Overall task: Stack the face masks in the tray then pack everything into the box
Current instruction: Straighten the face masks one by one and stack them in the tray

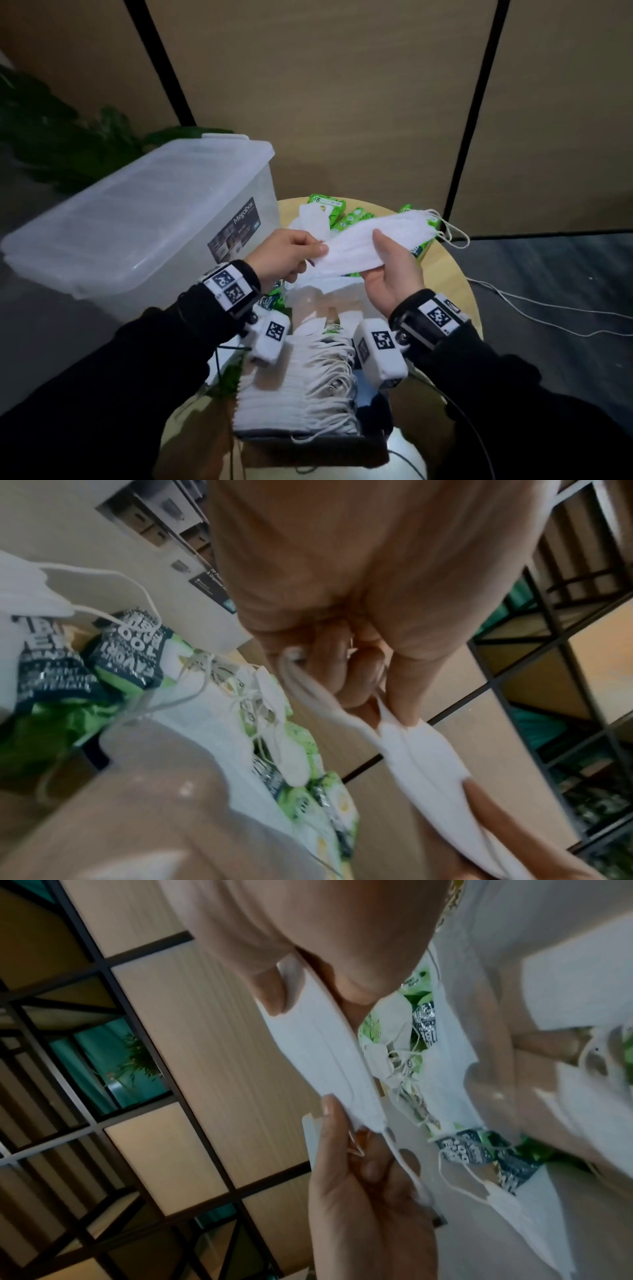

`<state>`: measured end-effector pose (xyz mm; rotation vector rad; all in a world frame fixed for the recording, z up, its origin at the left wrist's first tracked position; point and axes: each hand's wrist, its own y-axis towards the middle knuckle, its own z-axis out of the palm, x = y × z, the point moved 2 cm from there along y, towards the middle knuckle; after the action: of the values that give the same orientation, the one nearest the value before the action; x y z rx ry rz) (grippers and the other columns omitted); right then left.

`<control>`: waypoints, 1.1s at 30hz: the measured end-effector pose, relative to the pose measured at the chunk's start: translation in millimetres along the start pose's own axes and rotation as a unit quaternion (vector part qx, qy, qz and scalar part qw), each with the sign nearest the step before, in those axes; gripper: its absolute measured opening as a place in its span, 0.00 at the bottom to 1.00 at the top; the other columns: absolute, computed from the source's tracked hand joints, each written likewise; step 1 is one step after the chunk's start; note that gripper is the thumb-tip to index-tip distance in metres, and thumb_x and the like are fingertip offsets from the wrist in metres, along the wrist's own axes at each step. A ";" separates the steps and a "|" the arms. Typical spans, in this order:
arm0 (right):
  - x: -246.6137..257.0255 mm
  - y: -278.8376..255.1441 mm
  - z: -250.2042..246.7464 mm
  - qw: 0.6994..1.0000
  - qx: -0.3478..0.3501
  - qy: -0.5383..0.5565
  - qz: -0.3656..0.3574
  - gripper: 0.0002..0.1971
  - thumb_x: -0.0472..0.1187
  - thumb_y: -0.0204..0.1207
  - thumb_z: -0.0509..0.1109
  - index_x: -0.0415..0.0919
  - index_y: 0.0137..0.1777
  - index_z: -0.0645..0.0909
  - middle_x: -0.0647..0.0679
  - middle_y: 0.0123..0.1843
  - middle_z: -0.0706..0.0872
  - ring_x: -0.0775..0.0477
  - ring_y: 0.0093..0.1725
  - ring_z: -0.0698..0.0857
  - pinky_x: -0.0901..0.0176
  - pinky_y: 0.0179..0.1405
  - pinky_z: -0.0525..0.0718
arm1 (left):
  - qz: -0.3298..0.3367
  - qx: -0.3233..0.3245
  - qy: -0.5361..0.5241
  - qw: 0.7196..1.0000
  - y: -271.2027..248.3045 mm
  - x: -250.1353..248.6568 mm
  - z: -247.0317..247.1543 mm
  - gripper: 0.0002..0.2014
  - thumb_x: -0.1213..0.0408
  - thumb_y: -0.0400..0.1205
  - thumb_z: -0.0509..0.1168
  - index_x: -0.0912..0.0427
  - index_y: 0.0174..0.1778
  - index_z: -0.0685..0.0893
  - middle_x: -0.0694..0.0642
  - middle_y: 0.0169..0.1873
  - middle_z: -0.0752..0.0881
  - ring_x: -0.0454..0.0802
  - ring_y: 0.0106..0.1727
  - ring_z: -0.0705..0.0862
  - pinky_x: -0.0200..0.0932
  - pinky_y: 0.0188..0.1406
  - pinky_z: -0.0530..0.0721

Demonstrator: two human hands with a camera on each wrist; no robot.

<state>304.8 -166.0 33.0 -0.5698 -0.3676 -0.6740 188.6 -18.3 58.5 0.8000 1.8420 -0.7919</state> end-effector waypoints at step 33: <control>34.5 57.6 -28.6 0.988 -0.073 -0.125 -0.048 0.02 0.33 0.82 0.74 0.39 0.51 0.84 0.44 0.48 0.92 0.46 0.43 0.91 0.50 0.47 0.90 | 0.024 -0.141 0.146 0.979 25.0 -70.8 -83.1 0.07 0.70 0.79 0.76 0.57 0.52 0.93 0.57 0.49 0.95 0.60 0.50 0.93 0.57 0.54 0.89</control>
<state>372.5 -163.0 6.0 -0.7829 -0.5873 -0.7268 191.3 49.0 148.0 0.8039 2.1270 -0.3809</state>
